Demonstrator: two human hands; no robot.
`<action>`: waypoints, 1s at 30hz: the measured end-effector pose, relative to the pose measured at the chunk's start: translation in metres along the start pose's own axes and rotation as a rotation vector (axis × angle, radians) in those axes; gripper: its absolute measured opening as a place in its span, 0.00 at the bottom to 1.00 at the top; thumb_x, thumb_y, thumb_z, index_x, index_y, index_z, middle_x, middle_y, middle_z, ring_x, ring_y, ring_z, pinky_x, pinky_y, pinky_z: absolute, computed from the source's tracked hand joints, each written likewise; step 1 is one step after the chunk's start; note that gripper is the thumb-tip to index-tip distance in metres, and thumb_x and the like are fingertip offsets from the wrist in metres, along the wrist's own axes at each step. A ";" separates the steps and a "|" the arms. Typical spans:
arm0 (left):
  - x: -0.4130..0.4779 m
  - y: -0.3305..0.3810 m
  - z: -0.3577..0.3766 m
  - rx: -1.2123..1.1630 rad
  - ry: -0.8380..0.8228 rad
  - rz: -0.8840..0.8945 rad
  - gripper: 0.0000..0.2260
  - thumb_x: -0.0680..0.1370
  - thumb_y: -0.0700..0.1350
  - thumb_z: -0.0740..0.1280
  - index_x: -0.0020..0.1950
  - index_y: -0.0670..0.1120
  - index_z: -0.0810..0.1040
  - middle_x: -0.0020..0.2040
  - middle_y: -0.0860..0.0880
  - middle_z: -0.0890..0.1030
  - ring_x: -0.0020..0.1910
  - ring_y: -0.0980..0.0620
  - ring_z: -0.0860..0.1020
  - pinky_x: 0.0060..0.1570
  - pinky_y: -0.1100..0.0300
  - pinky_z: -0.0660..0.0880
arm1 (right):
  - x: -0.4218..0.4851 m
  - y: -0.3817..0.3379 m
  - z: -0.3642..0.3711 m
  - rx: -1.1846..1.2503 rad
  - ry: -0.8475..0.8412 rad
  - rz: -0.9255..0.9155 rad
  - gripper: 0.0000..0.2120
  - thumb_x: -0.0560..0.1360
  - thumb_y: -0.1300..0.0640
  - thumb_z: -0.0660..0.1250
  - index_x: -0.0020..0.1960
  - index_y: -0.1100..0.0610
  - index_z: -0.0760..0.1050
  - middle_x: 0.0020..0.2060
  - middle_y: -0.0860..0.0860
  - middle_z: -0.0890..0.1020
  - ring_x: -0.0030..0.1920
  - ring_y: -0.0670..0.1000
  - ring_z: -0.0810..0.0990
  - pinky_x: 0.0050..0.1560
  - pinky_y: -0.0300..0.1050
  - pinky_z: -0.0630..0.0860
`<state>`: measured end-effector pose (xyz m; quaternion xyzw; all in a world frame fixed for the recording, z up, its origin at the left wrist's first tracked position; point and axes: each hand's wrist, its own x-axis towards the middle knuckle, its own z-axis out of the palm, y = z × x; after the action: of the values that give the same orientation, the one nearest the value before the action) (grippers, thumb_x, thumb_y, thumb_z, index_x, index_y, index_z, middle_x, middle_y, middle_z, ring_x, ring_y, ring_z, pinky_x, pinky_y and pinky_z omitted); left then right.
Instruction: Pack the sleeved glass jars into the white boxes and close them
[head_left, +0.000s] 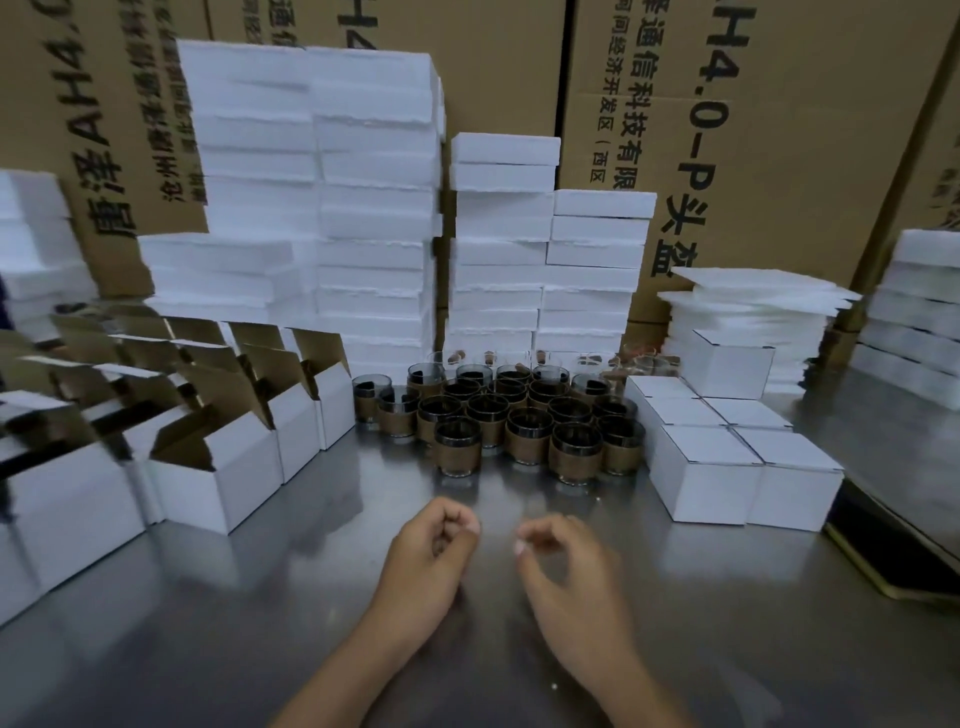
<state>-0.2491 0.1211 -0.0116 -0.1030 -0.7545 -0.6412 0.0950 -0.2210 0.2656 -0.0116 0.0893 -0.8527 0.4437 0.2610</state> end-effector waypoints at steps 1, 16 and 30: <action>-0.001 0.001 0.000 0.010 -0.001 0.007 0.08 0.76 0.36 0.64 0.39 0.47 0.75 0.29 0.54 0.74 0.32 0.53 0.72 0.35 0.62 0.69 | -0.002 0.001 -0.002 -0.033 0.004 -0.028 0.15 0.70 0.63 0.71 0.36 0.43 0.72 0.37 0.40 0.77 0.43 0.37 0.76 0.44 0.26 0.67; 0.016 0.000 -0.072 0.134 0.562 0.067 0.04 0.79 0.42 0.61 0.45 0.50 0.73 0.37 0.52 0.74 0.33 0.60 0.72 0.30 0.71 0.67 | 0.005 0.020 -0.006 -0.373 -0.101 -0.234 0.09 0.69 0.62 0.70 0.38 0.49 0.74 0.34 0.40 0.73 0.40 0.47 0.72 0.41 0.44 0.69; 0.013 -0.012 -0.157 0.845 0.534 -0.107 0.19 0.80 0.45 0.60 0.69 0.40 0.64 0.67 0.39 0.67 0.60 0.40 0.73 0.55 0.49 0.72 | 0.008 0.020 -0.004 -0.366 -0.131 -0.195 0.06 0.70 0.60 0.69 0.39 0.50 0.75 0.34 0.42 0.74 0.42 0.47 0.70 0.41 0.44 0.68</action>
<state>-0.2635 -0.0352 0.0054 0.1507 -0.9018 -0.2876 0.2851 -0.2338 0.2815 -0.0200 0.1513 -0.9215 0.2473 0.2584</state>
